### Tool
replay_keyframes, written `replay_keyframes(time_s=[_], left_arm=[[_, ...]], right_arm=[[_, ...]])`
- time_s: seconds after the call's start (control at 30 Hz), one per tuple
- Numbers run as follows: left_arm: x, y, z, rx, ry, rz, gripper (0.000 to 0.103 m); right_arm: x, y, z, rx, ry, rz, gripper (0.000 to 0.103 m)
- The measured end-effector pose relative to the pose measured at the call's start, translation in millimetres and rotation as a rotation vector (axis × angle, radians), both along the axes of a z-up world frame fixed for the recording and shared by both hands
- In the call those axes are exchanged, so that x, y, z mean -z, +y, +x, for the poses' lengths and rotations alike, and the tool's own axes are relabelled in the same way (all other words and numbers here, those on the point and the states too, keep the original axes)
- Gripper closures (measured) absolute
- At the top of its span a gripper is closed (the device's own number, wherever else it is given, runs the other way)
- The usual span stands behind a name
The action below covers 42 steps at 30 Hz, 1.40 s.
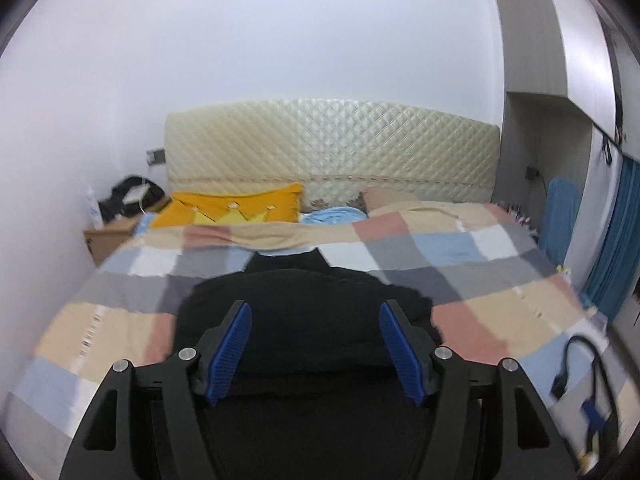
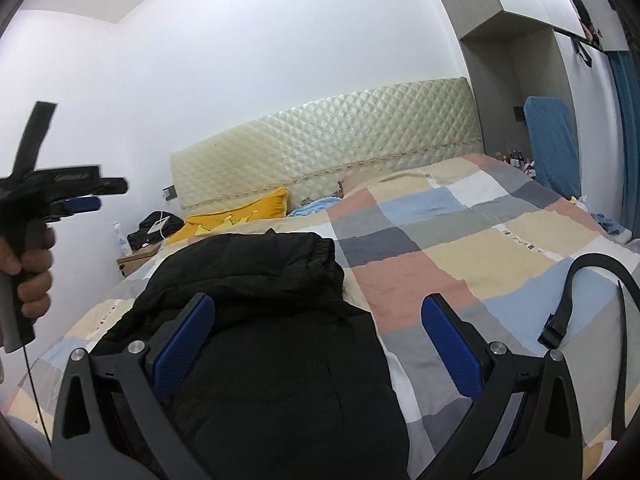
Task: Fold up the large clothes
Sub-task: 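Move both tools over the jacket hem, fingers open, toward the collar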
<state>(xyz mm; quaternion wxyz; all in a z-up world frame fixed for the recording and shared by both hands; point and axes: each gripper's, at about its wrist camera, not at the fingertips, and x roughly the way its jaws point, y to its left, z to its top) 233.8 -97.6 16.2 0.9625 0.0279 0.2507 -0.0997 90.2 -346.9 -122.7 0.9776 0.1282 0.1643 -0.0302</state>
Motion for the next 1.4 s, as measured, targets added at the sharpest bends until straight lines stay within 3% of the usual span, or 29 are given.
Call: replay_keyframes(time_s=[0.23, 0.37, 0.6, 0.8, 1.07, 1.27, 1.4], left_arm=[[4, 39, -62, 0.002, -0.063, 0.065, 0.037], [14, 59, -82, 0.000, -0.003, 0.013, 0.037], [38, 76, -102, -0.008, 0.021, 0.021, 0.037], [65, 90, -105, -0.026, 0.042, 0.031, 0.037], [112, 114, -88, -0.062, 0.151, -0.027, 0.037], [135, 127, -81, -0.072, 0.214, -0.052, 0.037], [148, 127, -76, -0.082, 0.251, -0.025, 0.037]], right_arm=[[-7, 21, -8, -0.080, -0.003, -0.007, 0.000], [-8, 35, -12, -0.144, 0.003, -0.007, 0.000], [-5, 54, -13, -0.173, 0.026, -0.053, 0.000], [-2, 69, -9, -0.202, 0.037, -0.103, 0.000], [5, 78, -2, -0.221, 0.073, -0.117, 0.000], [15, 77, 10, -0.216, 0.149, -0.104, 0.000], [22, 76, 19, -0.208, 0.211, -0.119, 0.000]])
